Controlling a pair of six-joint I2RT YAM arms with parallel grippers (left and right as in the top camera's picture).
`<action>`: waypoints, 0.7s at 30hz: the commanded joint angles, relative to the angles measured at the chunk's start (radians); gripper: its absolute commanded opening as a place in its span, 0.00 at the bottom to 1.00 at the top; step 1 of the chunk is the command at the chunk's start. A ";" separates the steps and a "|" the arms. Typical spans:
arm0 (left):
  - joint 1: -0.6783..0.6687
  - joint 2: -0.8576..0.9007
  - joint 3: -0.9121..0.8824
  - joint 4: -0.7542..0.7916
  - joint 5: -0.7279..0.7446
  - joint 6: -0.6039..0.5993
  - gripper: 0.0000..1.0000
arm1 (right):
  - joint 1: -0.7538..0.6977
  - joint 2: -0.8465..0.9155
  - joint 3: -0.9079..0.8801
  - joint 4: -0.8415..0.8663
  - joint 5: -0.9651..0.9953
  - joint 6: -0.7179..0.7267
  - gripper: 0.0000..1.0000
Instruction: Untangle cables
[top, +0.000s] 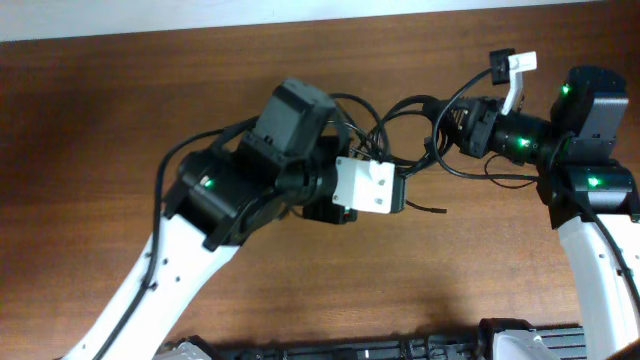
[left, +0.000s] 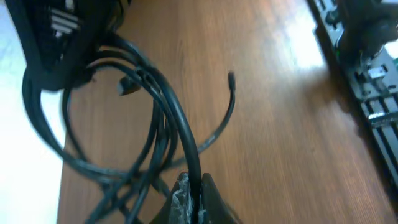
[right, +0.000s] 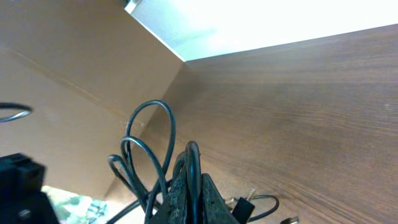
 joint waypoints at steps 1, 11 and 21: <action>-0.002 -0.047 0.012 -0.040 -0.126 -0.011 0.00 | -0.004 -0.012 0.008 0.006 0.065 -0.014 0.04; -0.002 -0.048 0.012 -0.184 -0.375 -0.011 0.00 | -0.004 -0.012 0.008 0.007 0.064 -0.013 0.04; -0.002 -0.047 0.012 -0.183 -0.362 -0.029 0.93 | -0.004 -0.012 0.008 0.007 0.063 -0.010 0.04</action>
